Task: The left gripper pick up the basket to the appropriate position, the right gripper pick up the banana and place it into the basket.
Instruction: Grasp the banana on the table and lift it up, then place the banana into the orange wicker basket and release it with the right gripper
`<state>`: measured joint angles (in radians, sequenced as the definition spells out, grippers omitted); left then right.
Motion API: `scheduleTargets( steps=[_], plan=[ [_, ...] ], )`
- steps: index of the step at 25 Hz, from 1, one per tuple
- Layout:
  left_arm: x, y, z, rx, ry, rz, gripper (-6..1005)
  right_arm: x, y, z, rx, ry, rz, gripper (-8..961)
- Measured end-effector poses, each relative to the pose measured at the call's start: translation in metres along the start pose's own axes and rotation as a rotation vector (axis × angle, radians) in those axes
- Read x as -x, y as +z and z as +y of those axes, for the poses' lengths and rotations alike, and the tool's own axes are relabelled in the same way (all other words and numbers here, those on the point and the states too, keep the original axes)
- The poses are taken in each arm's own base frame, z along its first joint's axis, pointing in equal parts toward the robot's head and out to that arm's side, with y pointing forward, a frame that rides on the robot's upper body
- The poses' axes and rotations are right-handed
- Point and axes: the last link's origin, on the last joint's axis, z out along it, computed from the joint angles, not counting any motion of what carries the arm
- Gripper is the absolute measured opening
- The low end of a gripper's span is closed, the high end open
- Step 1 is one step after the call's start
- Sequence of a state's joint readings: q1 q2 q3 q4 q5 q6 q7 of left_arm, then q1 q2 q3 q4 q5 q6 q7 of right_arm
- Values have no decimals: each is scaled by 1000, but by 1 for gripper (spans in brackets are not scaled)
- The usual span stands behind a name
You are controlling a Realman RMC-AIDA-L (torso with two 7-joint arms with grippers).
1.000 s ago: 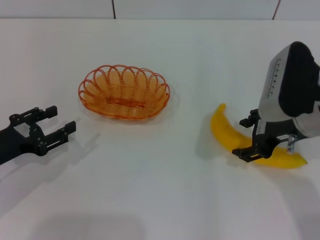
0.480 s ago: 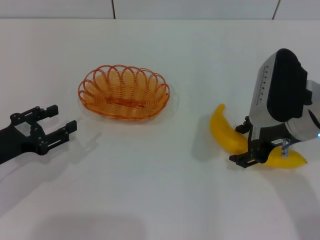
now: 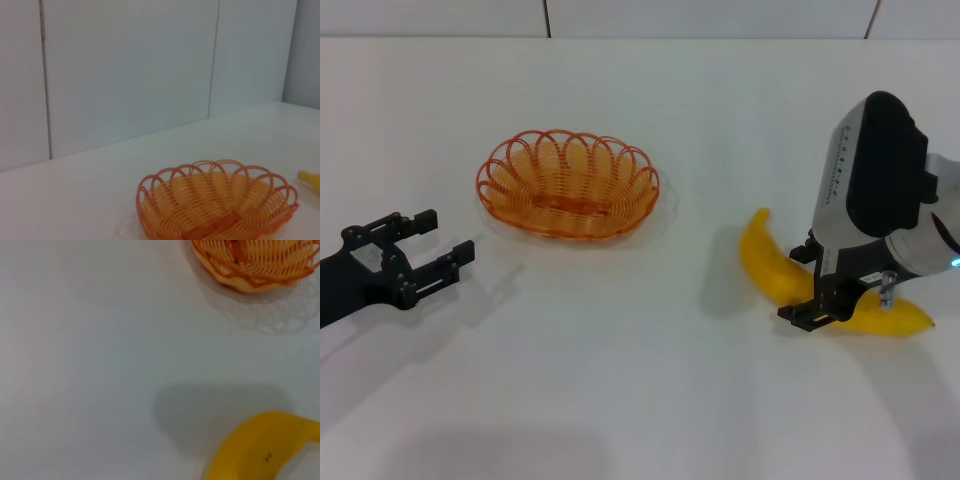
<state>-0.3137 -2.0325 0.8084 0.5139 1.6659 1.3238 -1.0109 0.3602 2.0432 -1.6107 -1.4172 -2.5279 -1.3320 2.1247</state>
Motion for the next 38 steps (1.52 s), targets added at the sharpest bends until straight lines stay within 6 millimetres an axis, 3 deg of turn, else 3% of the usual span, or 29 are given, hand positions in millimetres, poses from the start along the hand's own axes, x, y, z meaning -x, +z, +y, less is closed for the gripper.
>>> scheduleTargets(
  steps=[13,19,25,30,38],
  plan=[
    [-1,1,0,1,2,1,678,3,1,-3,5,10,7,757],
    [-1,1,0,2,0,2,678,3,0,-4,4,8,8,603],
    [-1,3,1,7,-3,2,678,5,-5,-4,5,-1,7,535],
    [0,3,1,6,-3,2,678,16,-18,-7,-38,-23,-37,489],
    [-1,3,0,6,-3,3,678,50,-35,-5,-71,-122,-190,490]
  ],
)
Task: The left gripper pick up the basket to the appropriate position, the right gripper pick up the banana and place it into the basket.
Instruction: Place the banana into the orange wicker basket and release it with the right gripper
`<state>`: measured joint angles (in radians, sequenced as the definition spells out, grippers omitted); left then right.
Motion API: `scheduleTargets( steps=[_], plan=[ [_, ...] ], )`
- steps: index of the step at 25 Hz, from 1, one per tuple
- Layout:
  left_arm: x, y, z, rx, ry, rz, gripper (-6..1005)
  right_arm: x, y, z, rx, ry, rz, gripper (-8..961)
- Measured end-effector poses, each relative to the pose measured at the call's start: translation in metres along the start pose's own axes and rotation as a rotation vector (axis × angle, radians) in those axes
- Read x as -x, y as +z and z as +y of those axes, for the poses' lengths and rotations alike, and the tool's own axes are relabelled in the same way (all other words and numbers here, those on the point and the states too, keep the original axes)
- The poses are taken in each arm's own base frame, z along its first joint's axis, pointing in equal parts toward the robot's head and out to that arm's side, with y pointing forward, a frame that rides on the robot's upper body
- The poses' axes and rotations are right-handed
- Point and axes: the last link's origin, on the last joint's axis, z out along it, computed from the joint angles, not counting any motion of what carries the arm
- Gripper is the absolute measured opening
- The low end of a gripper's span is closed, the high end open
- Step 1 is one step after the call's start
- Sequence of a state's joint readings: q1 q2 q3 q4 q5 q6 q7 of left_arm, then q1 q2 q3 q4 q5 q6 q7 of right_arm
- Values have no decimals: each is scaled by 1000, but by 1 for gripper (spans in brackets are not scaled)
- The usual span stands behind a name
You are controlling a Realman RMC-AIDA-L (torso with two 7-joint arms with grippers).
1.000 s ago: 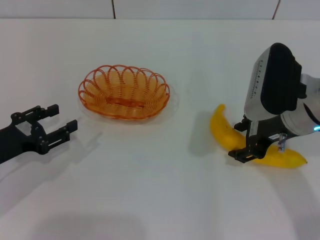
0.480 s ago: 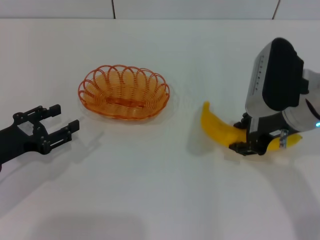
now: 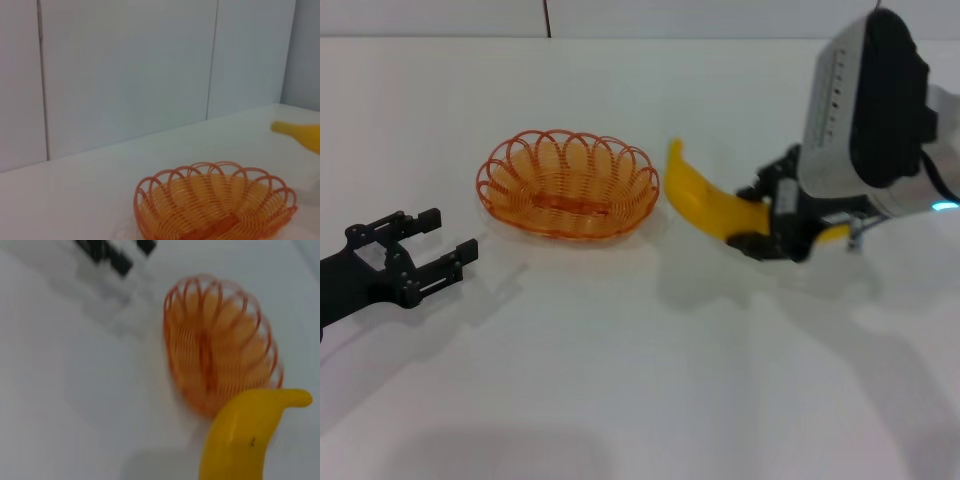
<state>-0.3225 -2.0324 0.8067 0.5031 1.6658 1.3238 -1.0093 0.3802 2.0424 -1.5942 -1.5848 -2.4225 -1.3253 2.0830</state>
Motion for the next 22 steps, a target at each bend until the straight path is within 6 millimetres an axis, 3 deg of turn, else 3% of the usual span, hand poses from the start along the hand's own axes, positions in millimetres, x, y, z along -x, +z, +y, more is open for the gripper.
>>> scheduleTargets(
  steps=[6,11,17,22],
  plan=[
    [-1,1,0,-1,-1,4,678,39,10,-4,-52,-96,-98,489],
    [-1,1,0,1,-1,4,678,69,28,5,-59,-191,-146,489],
    [-2,2,0,2,1,7,678,92,49,14,-78,-272,-188,489],
    [-3,6,0,2,0,4,678,98,61,12,-120,-282,-215,490]
  ],
)
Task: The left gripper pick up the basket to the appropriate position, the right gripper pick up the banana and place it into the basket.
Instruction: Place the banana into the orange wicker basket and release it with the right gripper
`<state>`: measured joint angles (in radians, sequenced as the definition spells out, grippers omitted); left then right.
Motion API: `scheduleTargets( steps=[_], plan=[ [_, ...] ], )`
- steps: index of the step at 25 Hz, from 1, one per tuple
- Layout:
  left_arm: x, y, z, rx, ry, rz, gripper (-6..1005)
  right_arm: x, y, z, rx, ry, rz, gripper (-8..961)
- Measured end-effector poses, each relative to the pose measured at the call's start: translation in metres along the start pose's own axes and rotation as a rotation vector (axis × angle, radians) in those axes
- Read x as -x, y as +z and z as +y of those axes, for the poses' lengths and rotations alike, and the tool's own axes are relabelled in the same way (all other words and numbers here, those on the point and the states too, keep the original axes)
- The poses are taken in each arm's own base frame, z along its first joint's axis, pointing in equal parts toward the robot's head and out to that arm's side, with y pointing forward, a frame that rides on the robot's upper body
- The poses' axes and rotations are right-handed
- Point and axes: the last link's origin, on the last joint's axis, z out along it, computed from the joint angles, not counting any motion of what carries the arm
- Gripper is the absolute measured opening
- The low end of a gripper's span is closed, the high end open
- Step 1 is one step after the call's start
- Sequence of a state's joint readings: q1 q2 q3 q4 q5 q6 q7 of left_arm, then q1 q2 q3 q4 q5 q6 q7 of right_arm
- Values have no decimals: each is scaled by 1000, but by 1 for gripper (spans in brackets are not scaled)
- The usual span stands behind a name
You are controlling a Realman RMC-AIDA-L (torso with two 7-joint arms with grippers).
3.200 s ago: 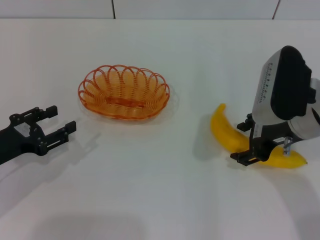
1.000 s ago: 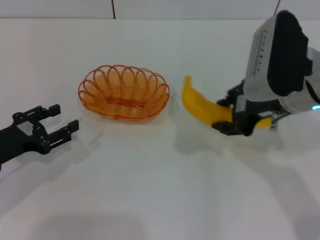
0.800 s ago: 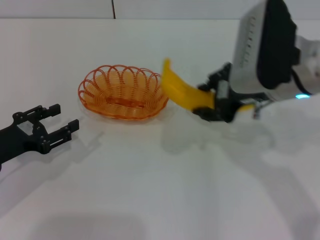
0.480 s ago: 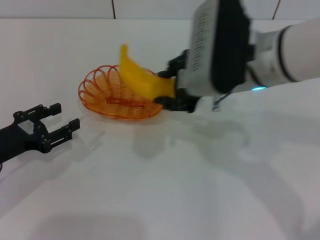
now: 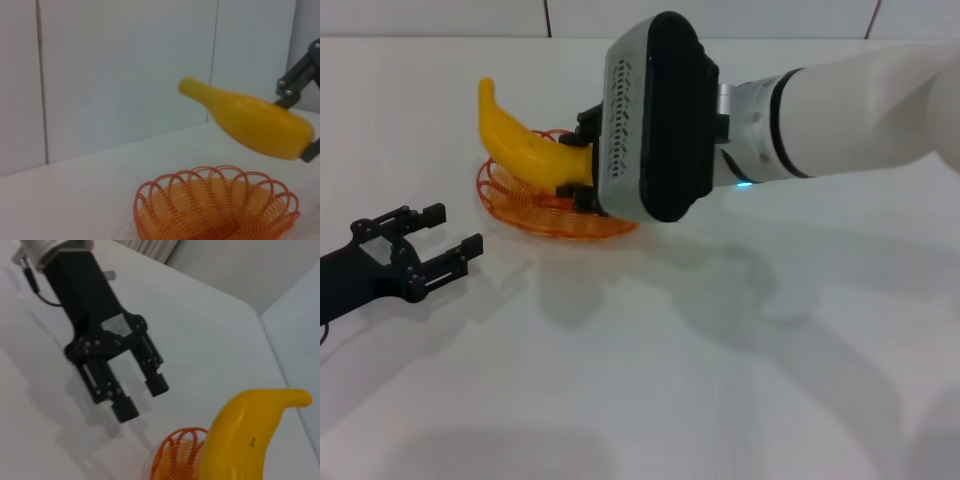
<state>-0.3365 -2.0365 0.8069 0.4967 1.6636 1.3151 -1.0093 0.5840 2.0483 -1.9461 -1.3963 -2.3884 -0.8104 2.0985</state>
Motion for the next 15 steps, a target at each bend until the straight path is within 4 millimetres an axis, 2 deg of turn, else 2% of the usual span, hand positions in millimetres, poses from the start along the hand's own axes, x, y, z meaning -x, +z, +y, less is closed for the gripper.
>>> scheduleTargets(
  steps=[10,15],
  plan=[
    [0,4,1,9,-5,-2,678,-10,30,6,-18,-27,28,490],
    [0,4,0,4,-5,-6,678,-11,35,8,-34,-42,25,489]
  ],
)
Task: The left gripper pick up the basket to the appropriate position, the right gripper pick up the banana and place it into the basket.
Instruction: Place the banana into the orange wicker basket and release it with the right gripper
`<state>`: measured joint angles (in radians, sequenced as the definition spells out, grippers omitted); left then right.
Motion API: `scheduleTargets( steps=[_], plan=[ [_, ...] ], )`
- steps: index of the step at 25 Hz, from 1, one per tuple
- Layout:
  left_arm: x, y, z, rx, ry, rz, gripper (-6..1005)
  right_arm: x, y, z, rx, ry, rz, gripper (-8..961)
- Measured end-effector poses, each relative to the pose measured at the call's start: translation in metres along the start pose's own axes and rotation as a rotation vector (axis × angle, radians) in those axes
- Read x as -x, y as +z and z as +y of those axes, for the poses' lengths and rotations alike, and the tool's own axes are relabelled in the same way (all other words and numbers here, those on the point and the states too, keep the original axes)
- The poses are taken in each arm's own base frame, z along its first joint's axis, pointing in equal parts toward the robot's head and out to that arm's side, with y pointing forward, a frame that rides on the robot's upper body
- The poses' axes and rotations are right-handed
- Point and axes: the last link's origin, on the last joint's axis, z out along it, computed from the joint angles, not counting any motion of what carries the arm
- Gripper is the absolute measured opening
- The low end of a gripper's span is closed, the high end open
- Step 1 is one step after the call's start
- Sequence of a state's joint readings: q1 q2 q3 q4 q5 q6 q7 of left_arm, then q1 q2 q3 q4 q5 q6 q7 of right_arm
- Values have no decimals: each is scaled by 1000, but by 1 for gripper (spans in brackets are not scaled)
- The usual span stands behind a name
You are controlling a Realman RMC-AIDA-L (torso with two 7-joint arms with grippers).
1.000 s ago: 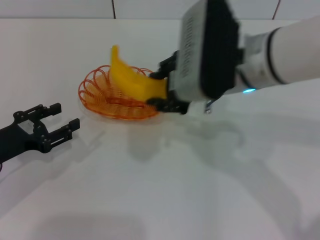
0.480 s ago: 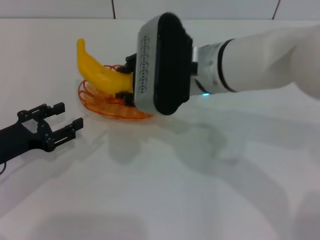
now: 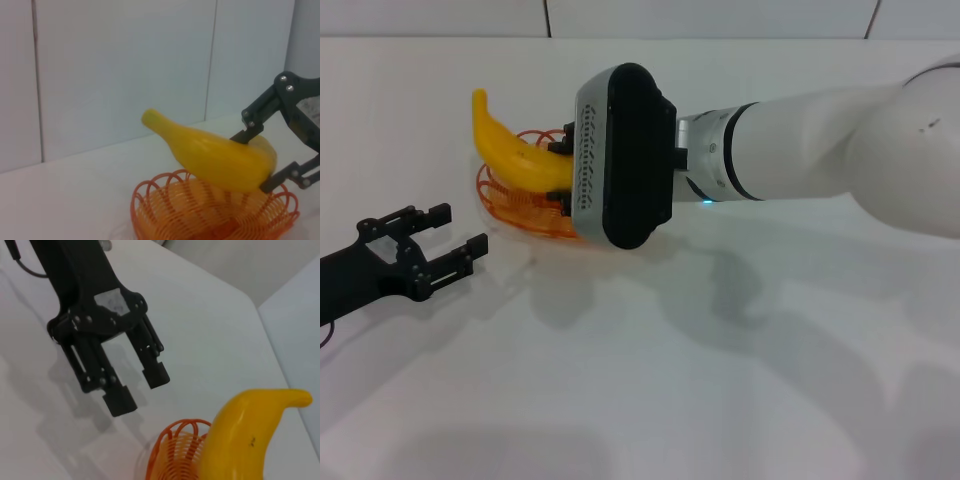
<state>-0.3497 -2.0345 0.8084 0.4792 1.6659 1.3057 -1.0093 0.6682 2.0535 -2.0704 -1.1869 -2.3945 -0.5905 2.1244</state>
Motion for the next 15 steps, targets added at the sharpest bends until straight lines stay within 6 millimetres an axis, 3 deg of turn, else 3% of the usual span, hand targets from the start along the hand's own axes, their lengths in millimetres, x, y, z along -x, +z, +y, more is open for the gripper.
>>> scheduleTargets(
  steps=[15],
  plan=[
    [0,1,0,1,-1,-1,678,-1,2,0,-29,-4,-10,576]
  ],
)
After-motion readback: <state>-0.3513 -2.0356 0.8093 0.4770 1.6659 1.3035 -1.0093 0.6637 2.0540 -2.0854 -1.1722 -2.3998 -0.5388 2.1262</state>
